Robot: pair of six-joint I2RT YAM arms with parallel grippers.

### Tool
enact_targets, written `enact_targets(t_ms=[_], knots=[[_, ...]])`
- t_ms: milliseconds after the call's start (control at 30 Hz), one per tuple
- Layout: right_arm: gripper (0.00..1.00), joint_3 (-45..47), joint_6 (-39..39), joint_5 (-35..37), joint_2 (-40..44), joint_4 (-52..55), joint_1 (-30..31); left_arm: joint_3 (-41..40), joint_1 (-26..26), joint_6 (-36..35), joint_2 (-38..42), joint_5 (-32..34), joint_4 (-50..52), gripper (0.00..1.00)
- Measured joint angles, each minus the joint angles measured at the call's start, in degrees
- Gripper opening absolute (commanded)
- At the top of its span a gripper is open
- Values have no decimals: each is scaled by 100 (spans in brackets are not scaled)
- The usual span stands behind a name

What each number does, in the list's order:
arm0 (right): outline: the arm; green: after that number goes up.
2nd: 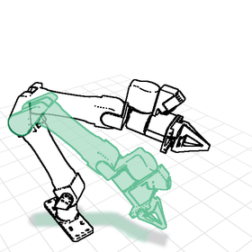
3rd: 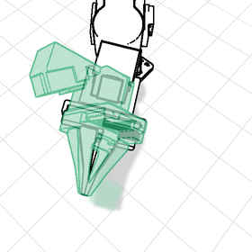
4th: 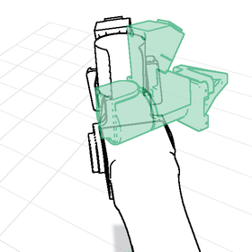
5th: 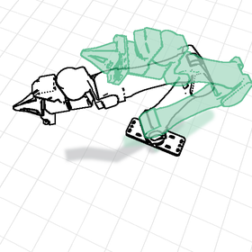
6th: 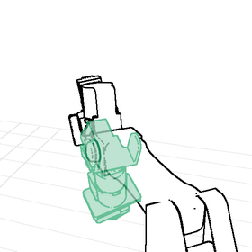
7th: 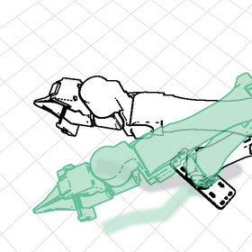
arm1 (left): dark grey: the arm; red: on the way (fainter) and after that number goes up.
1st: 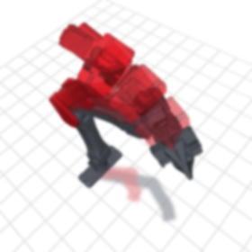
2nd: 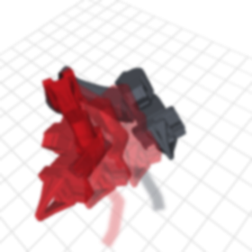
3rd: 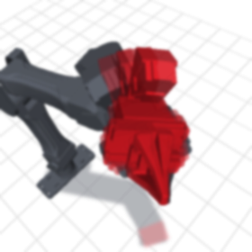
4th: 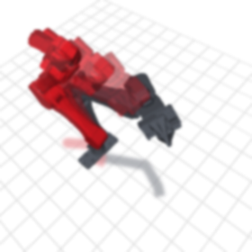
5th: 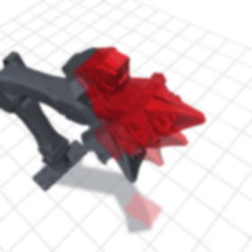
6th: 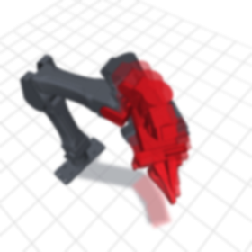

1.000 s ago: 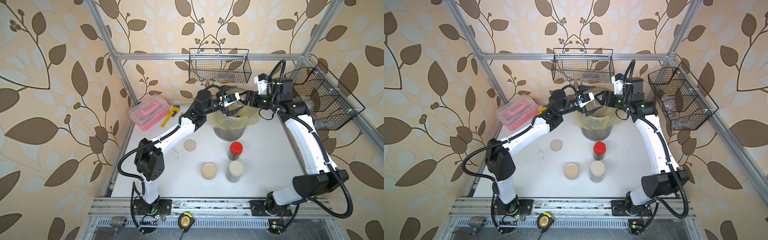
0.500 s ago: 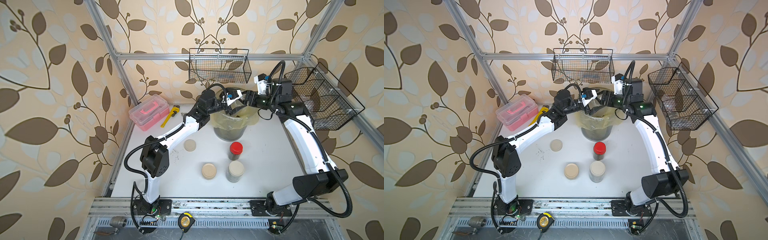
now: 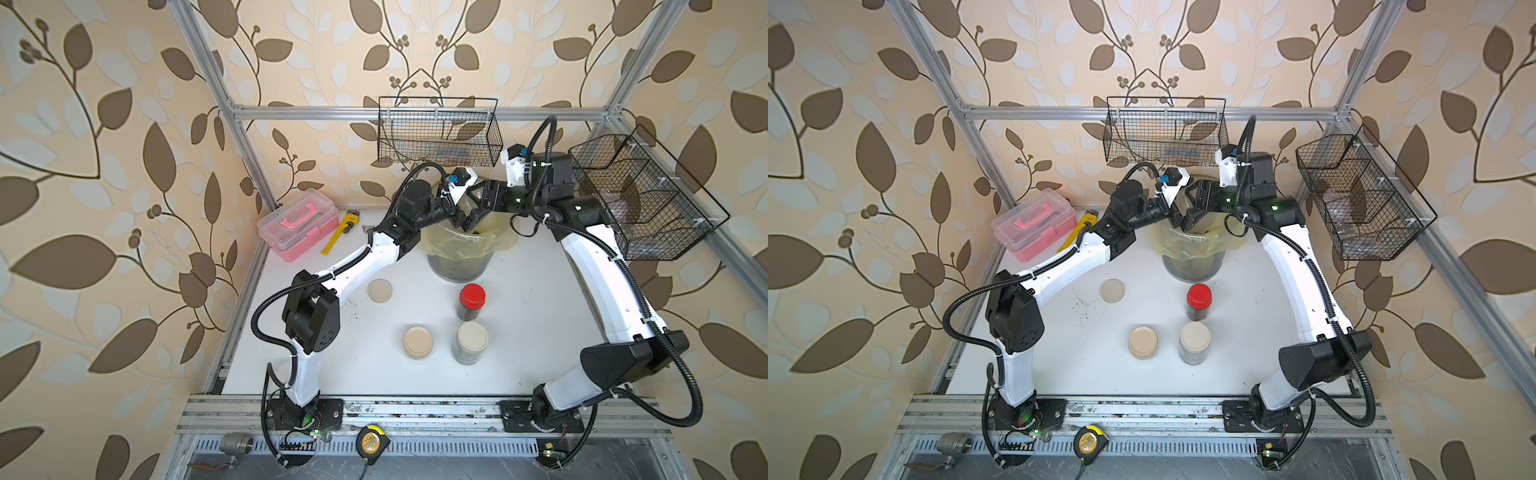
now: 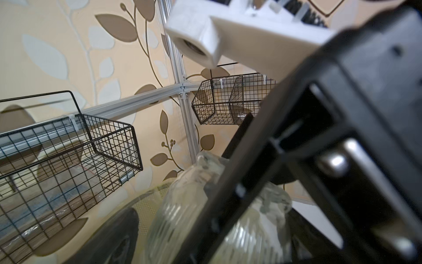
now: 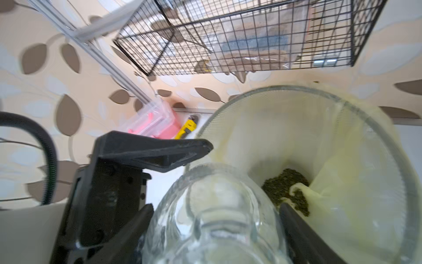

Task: Empty moldy tea leaves from jars
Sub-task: Pour the moldy tea leaves from the jar into the trash bin.

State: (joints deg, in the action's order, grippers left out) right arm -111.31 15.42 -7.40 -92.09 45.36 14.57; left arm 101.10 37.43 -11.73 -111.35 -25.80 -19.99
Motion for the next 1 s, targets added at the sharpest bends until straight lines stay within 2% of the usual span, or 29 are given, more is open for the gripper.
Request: enact_targets(t_ms=[100, 200, 367, 533, 633, 833, 1000], knots=[[21, -398, -409, 1095, -243, 431, 363, -616, -4, -350, 216, 120, 33, 99], [22, -669, -682, 1784, -492, 804, 568, -1174, -42, -702, 472, 210, 94, 99], [22, -743, -811, 1882, -702, 1097, 514, -1663, -81, -1132, 962, 251, 181, 99], [22, -660, -662, 1150, -643, 940, 212, -1720, -81, -1458, 1322, 249, 144, 99], [22, -131, -404, 566, -319, 490, -76, -1720, -81, -1558, 1379, 245, 79, 99], [21, 1419, 452, -960, 953, -791, -785, -1720, -81, -1812, 1366, 105, -52, 99], [21, 2059, 1003, -1967, 1676, -1661, -922, -1720, -81, -2374, 1294, -315, -704, 99]])
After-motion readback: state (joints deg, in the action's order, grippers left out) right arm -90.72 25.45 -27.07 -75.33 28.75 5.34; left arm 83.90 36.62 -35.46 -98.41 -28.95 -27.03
